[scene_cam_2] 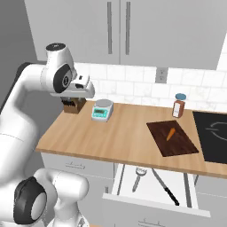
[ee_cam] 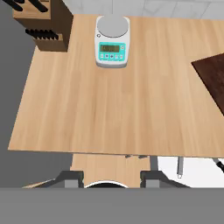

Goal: Place the appropriate cutting tool for cutting the carrot skin on the cutting board.

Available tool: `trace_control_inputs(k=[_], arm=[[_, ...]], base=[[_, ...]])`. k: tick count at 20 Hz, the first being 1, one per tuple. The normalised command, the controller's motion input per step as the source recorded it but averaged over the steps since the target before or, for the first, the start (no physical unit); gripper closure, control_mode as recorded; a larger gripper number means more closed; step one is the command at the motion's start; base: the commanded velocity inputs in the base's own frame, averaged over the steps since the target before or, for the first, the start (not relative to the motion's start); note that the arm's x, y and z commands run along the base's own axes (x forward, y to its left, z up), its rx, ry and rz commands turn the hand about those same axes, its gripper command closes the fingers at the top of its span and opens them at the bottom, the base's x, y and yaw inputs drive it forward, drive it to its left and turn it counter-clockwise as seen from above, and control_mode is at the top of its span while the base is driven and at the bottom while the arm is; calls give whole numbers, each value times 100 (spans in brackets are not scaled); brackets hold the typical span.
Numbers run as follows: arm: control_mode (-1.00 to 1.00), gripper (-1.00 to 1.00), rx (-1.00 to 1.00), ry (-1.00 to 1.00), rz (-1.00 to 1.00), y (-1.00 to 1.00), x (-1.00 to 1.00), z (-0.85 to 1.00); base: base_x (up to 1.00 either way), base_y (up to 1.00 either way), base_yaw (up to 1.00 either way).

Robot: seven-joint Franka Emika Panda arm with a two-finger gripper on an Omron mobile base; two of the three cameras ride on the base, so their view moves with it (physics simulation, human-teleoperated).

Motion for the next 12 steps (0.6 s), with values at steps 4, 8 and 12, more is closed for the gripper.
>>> trace_control_inputs(k=[4,8,12], arm=[[-100,-100,0,-3,0,0,-9,-1],[-100,-100,-4,2,0,-7,-13,-28],[-100,-100,0,0,0,-81,-71,-26]], base=[[0,0,0],[0,0,0],[0,0,0]])
